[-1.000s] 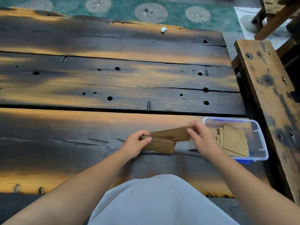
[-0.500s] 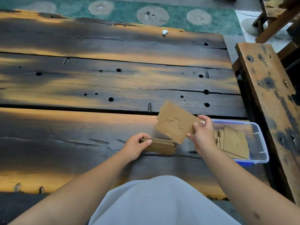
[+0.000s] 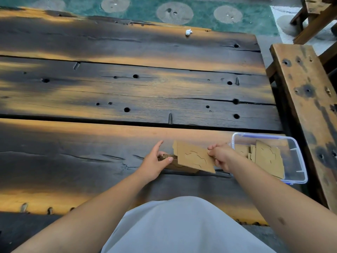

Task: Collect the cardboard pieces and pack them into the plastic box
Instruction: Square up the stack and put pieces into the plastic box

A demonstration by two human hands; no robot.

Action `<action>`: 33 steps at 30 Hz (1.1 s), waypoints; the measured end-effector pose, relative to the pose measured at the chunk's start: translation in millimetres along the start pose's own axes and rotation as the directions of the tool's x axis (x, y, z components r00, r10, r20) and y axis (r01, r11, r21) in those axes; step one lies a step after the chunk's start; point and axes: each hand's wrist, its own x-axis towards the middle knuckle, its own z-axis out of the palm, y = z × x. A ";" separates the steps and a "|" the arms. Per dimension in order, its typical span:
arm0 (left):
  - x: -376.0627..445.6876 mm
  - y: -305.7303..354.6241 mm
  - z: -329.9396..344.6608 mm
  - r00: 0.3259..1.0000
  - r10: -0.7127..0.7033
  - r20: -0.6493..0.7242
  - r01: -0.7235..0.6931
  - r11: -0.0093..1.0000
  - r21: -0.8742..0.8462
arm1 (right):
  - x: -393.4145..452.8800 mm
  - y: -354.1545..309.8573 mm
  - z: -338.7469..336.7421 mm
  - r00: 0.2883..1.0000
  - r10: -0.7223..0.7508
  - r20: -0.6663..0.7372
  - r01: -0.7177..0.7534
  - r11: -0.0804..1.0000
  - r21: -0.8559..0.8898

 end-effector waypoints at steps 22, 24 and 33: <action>-1.5 0.3 -3.8 0.998 0.043 0.043 -0.052 0.971 0.235 | 2.1 33.0 7.8 0.943 -0.060 0.328 0.083 0.995 -0.055; -1.6 0.1 -4.7 0.999 0.027 0.042 -0.036 0.972 0.231 | -2.5 49.4 2.4 0.896 -0.158 0.414 0.134 0.987 0.087; -0.3 -5.1 -2.3 0.989 0.015 0.148 -0.085 0.875 0.476 | -16.3 72.9 22.7 0.819 -0.329 0.470 0.565 0.606 -0.560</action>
